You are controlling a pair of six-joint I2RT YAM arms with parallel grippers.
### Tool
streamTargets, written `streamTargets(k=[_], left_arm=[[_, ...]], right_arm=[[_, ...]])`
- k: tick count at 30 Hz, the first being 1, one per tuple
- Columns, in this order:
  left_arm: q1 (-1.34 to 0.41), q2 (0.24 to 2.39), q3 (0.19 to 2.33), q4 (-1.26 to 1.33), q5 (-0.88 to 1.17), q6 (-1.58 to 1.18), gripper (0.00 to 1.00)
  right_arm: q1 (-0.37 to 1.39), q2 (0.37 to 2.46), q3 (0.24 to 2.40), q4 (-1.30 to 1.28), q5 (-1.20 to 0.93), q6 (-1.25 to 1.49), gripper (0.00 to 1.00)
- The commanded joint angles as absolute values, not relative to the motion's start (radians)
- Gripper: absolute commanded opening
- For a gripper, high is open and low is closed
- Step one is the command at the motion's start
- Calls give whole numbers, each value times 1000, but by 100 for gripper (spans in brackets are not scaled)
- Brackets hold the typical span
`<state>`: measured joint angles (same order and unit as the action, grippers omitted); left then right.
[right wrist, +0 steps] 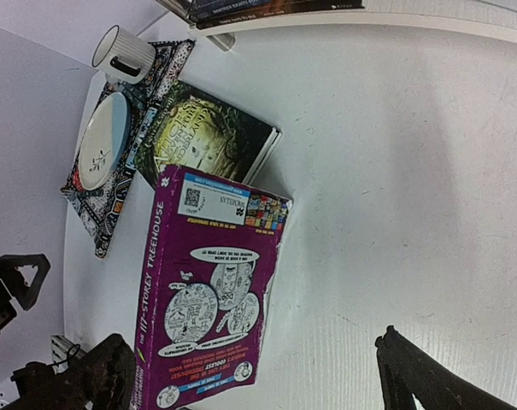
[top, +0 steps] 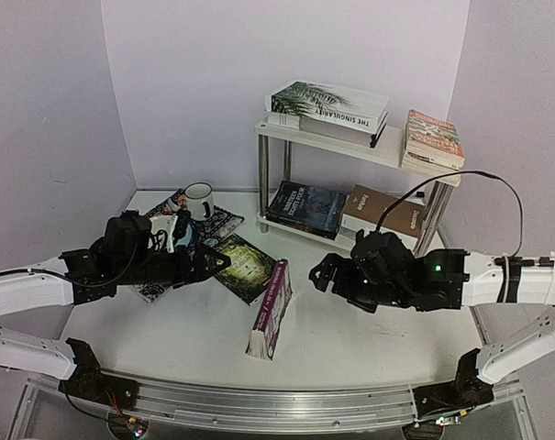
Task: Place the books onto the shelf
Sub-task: Pick up the book from the center of the board.
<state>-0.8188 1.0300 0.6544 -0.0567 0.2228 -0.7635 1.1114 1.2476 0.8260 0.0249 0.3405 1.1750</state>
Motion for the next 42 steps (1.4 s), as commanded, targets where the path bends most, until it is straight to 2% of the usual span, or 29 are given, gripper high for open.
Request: streamTargets(k=[1,13,21,27,31,35,42], left_arm=[[-816,967,609,52,180,-740,99],[-816,975,555,62,168,-759,93],[-816,1016,537,89,203,-764,67],[-816,1030,514,115,218,-777,66],[-816,1049,505,136,239,-781,62],[-816,1065,504,148,250,-783,56],[-816,1062,504,150,254,-780,56]], right_arm=[[1115,1360,986,-85,321,1154,98],[1128,1608,1248,-239,251,1188,95],[1138,1698,1346,-285,256,1207,88],[1143,1774,1421,-323,225,1217,85],[1152,1817,1479,-374,229,1231,83],[1159,1839,1507,-388,238,1237,76],[1167,1880,1554,-445,250,1277,69]])
